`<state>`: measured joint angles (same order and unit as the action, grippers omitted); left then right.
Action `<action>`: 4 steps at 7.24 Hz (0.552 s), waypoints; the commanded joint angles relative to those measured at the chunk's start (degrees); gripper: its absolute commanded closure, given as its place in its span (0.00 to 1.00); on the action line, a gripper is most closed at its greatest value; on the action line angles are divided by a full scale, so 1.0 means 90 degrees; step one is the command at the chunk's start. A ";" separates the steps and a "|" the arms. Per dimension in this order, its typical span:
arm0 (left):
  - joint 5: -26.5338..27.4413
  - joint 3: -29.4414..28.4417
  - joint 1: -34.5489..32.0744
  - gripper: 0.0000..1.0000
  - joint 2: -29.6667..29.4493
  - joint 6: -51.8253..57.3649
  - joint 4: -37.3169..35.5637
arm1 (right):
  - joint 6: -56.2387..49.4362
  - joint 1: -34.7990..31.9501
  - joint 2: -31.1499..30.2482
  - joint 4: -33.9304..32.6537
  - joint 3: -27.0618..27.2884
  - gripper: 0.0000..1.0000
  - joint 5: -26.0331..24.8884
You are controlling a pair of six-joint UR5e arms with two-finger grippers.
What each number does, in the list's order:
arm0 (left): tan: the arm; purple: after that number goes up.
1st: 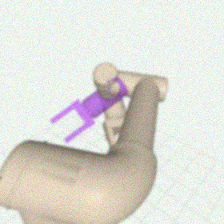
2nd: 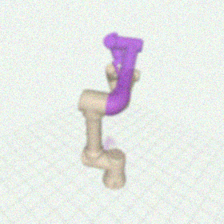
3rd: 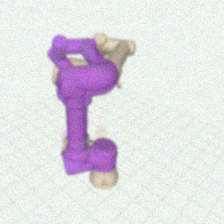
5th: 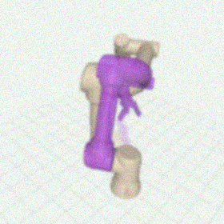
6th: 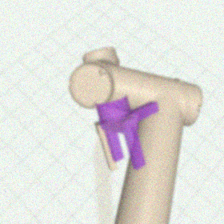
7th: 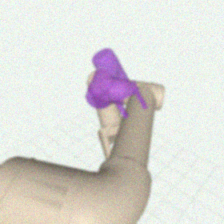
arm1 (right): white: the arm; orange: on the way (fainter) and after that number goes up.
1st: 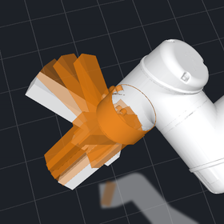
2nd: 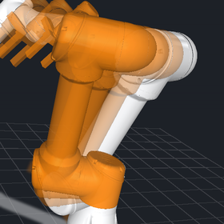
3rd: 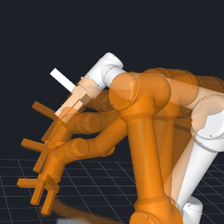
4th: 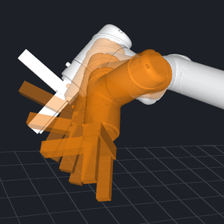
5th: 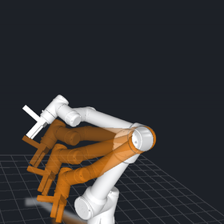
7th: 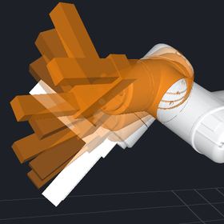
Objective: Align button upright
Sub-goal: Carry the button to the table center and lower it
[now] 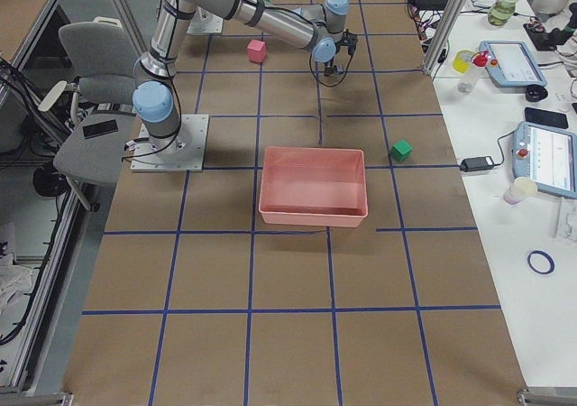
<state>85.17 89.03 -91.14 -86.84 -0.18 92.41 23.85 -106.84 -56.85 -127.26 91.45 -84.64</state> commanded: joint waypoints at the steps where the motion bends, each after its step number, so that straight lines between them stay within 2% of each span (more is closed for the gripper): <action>1: 0.0000 0.0000 0.0000 0.00 0.0000 0.0000 0.0006 | 0.0210 -0.0111 0.0105 0.0009 -0.0132 1.00 0.0001; 4: 0.0000 0.0000 0.0000 0.00 0.0000 0.0000 0.0006 | 0.0495 -0.0296 0.0183 0.0018 -0.0249 1.00 0.0098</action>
<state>85.17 89.03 -91.14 -86.84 -0.18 92.46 27.61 -108.84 -55.48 -127.14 89.63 -83.94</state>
